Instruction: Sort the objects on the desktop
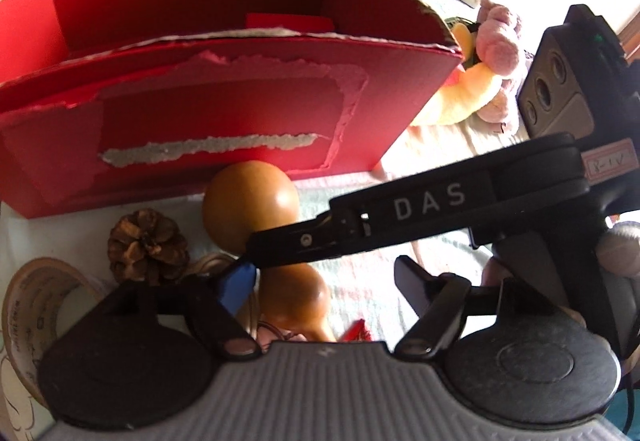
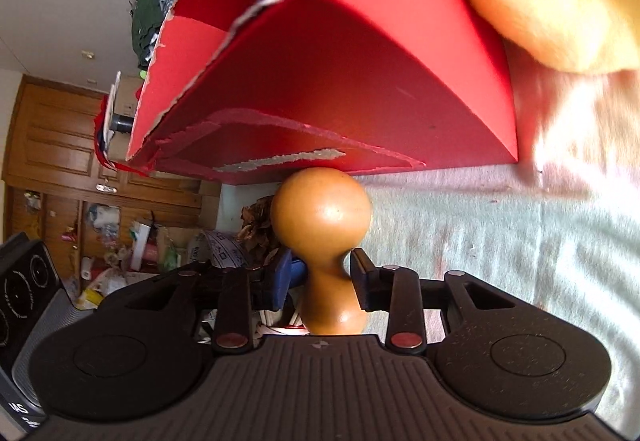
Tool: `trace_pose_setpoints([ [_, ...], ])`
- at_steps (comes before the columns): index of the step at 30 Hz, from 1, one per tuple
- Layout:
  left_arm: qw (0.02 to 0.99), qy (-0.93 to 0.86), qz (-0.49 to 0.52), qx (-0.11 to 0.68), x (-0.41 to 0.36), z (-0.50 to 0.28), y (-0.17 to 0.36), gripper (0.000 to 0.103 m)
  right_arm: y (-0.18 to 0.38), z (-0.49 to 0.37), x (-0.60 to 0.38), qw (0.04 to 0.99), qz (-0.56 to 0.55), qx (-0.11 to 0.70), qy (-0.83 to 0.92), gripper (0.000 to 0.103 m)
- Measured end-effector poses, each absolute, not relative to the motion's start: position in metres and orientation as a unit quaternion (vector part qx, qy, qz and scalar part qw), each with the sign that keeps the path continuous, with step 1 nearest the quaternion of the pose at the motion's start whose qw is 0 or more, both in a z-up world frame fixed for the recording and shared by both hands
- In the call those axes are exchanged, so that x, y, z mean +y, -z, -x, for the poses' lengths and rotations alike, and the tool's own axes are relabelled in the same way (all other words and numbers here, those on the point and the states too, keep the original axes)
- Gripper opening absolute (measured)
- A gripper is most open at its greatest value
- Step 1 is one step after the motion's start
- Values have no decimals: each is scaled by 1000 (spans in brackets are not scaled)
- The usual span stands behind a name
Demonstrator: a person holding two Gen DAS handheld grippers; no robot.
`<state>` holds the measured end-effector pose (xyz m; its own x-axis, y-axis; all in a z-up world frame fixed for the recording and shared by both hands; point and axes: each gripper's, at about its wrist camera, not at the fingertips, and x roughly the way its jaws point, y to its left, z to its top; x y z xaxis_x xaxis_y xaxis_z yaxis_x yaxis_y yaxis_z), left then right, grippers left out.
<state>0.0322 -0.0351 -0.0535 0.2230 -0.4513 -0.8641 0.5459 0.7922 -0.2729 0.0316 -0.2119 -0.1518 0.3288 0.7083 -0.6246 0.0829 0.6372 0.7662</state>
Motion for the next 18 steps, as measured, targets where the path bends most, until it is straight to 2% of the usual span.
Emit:
trace_pose_setpoints([
  [15, 749, 393, -76, 528, -88, -8, 60, 78, 148, 7, -272, 753, -362, 523, -168, 34],
  [18, 753, 387, -77, 527, -94, -4, 61, 81, 151, 11, -278, 757, -361, 521, -158, 35],
])
